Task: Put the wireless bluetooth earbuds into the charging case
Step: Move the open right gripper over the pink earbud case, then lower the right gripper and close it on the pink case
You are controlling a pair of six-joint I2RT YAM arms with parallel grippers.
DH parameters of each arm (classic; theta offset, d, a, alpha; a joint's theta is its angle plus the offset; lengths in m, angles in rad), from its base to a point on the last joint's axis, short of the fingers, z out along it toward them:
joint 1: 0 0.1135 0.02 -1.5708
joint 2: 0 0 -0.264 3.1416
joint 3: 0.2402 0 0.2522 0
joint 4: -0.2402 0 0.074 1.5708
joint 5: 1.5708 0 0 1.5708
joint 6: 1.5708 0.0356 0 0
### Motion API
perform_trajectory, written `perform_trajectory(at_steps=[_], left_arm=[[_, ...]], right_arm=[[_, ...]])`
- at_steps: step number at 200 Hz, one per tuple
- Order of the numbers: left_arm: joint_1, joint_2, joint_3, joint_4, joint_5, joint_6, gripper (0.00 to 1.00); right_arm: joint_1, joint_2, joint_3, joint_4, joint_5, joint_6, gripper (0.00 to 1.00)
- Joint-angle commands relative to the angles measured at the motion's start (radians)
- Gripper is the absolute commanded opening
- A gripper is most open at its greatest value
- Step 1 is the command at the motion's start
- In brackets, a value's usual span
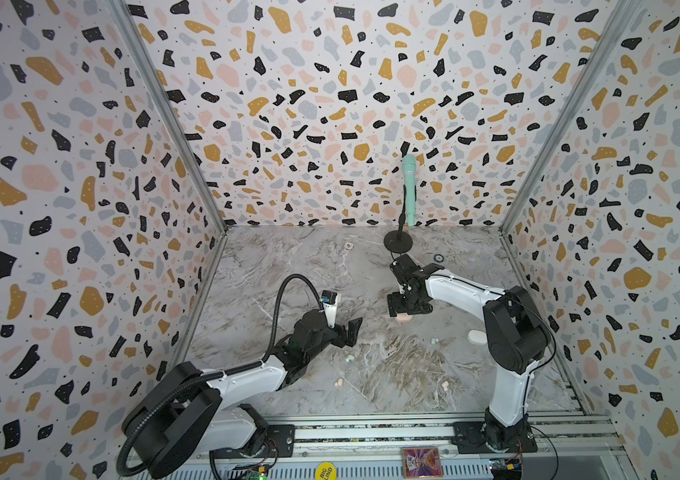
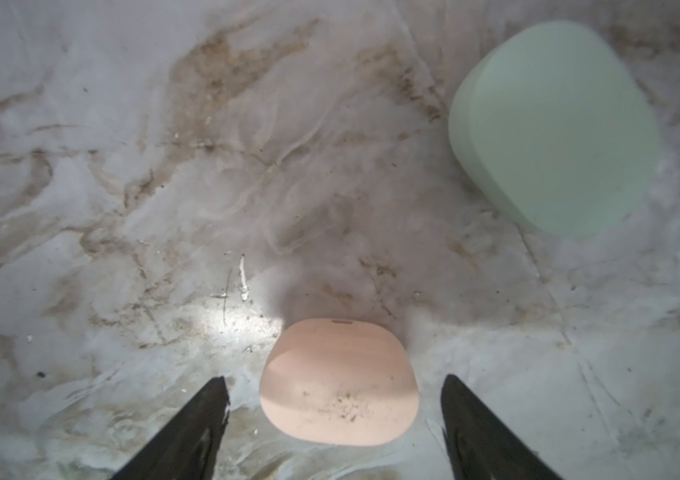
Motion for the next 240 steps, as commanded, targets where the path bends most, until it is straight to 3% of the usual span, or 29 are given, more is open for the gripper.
perform_trajectory(at_steps=[1,126,240], left_arm=[[0.011,0.004,0.007,0.054,0.019,-0.010,1.00],[0.029,0.009,0.001,0.068,0.042,-0.019,1.00],[0.032,0.008,0.000,0.070,0.047,-0.022,1.00]], right_arm=[[0.005,0.003,0.026,-0.024,0.030,0.009,0.79],[0.005,0.005,0.023,-0.013,0.034,0.010,0.72],[0.009,-0.020,0.020,-0.020,0.017,0.021,0.71]])
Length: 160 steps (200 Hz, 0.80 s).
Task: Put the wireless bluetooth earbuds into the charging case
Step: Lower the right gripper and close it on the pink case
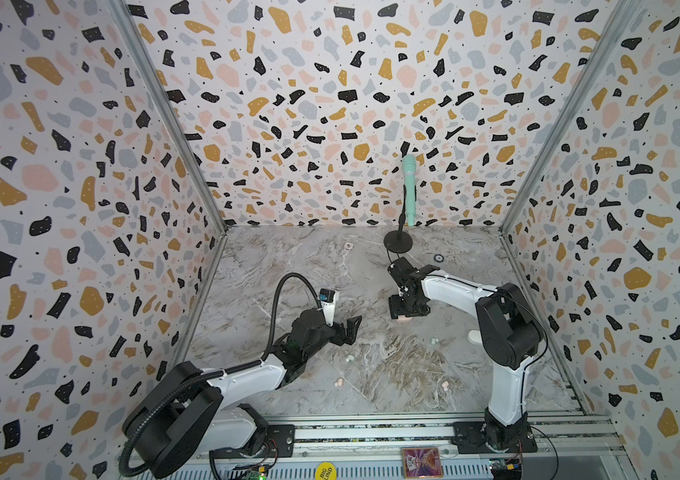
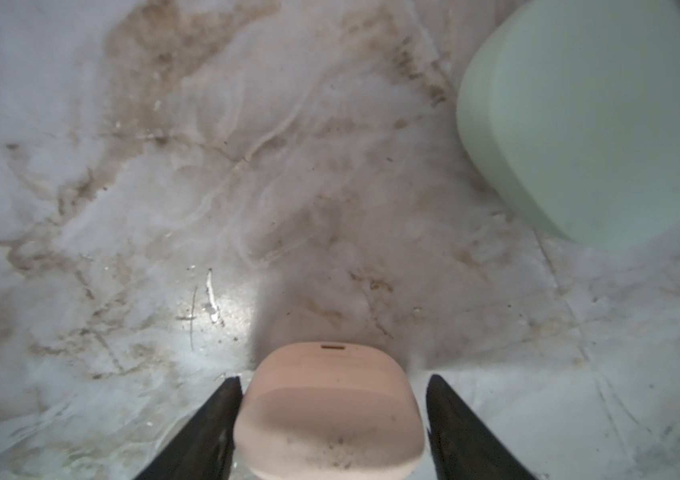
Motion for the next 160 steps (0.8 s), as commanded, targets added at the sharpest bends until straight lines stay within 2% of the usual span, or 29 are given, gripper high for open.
perform_trajectory(at_steps=[1,160], left_arm=[[0.004,0.002,0.000,0.055,0.007,-0.004,1.00],[0.007,0.002,0.000,0.057,0.010,-0.004,1.00]], right_arm=[[0.005,-0.066,0.013,-0.021,0.003,0.014,0.71],[0.004,-0.049,0.004,-0.025,0.003,0.012,0.69]])
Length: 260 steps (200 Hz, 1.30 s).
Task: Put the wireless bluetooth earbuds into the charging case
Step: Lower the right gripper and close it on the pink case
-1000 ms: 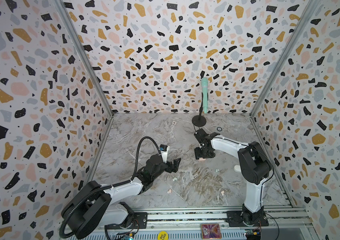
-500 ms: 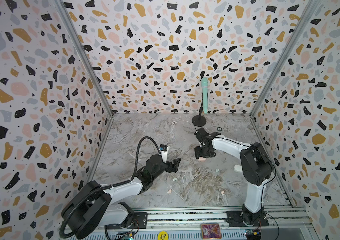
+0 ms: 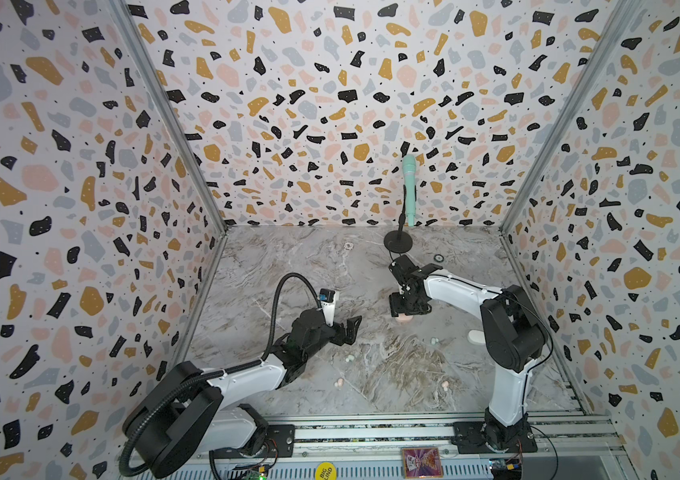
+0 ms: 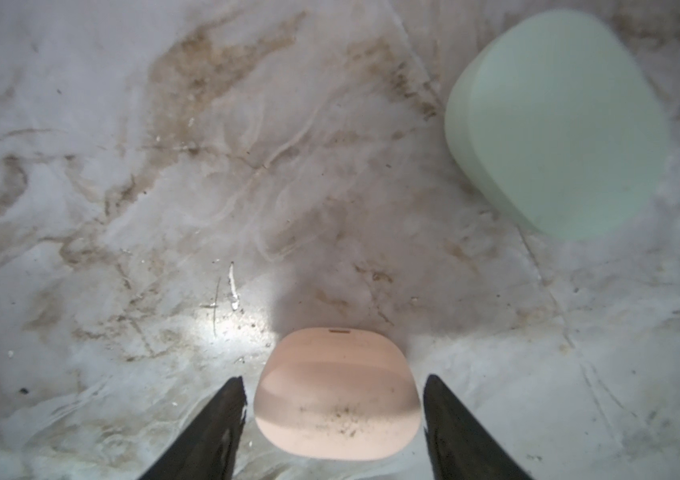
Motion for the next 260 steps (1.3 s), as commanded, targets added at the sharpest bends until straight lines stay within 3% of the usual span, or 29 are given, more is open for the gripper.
perform_trajectory(at_steps=[1,149,260], left_arm=[[0.007,0.002,0.000,0.056,0.009,-0.004,1.00],[0.010,0.002,-0.003,0.062,0.014,-0.007,1.00],[0.012,0.007,0.002,0.059,0.030,-0.001,1.00]], right_arm=[[0.004,-0.019,0.004,-0.026,0.011,0.005,0.69],[-0.004,-0.016,-0.018,-0.021,0.012,0.012,0.72],[-0.007,-0.009,-0.022,-0.009,-0.001,0.008,0.57]])
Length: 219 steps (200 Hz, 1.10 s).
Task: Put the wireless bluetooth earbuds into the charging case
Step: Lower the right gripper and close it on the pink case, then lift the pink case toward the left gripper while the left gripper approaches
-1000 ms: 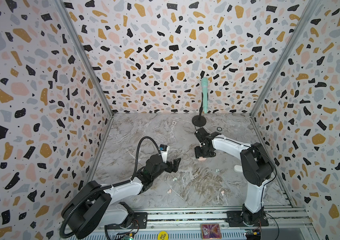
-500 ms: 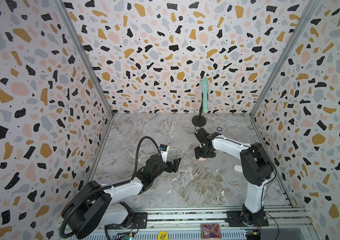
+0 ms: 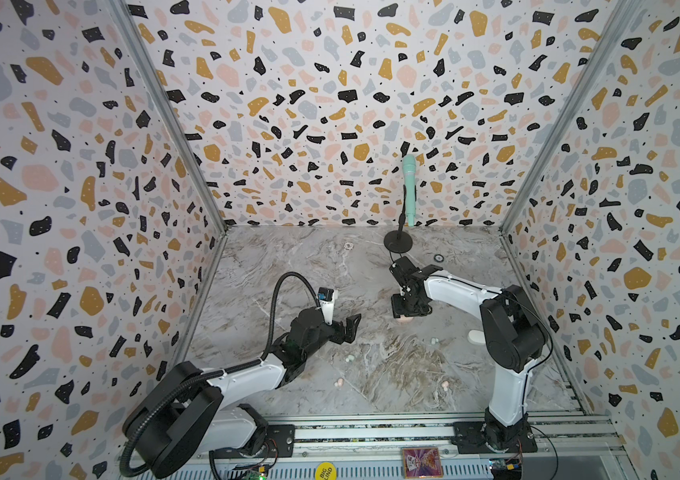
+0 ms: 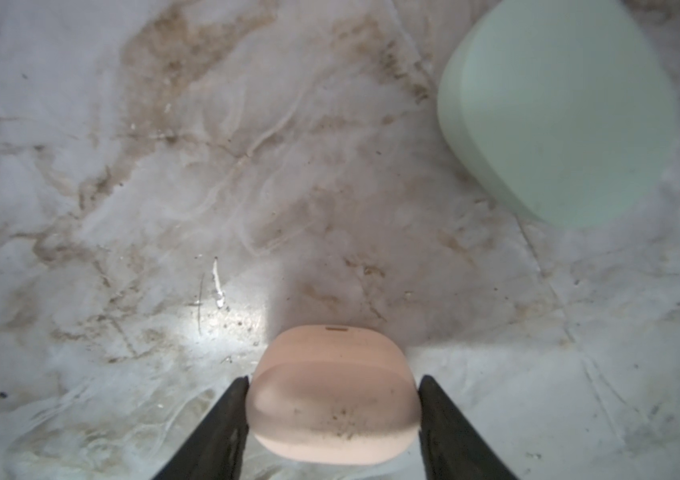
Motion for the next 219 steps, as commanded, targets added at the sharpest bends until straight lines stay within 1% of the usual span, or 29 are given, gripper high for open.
perform_trajectory(at_steps=[1,35,56,91,118,136,170,203,219], left_arm=[[0.006,0.007,0.003,0.039,0.023,0.003,1.00],[0.006,0.021,0.023,0.032,0.077,0.034,1.00],[0.004,0.037,0.040,0.038,0.129,0.059,1.00],[0.000,0.089,0.084,0.054,0.212,0.100,1.00],[-0.013,0.141,0.135,0.078,0.254,0.152,1.00],[-0.024,0.181,0.169,0.122,0.292,0.194,1.00],[-0.045,0.266,0.214,0.260,0.407,0.260,1.00],[-0.065,0.335,0.272,0.312,0.517,0.314,1.00],[-0.068,0.347,0.272,0.374,0.556,0.324,1.00]], right_arm=[[-0.003,-0.010,-0.005,-0.010,-0.005,0.000,0.57],[-0.003,-0.053,0.011,-0.032,-0.013,0.002,0.55],[-0.003,-0.086,0.032,-0.065,-0.023,-0.003,0.55],[-0.003,-0.161,0.062,-0.132,-0.080,-0.013,0.54],[-0.003,-0.231,0.092,-0.203,-0.132,-0.028,0.54],[-0.004,-0.270,0.128,-0.262,-0.165,-0.041,0.54],[-0.006,-0.326,0.200,-0.359,-0.259,-0.069,0.54],[-0.007,-0.364,0.240,-0.416,-0.331,-0.088,0.53],[-0.006,-0.381,0.249,-0.429,-0.365,-0.097,0.54]])
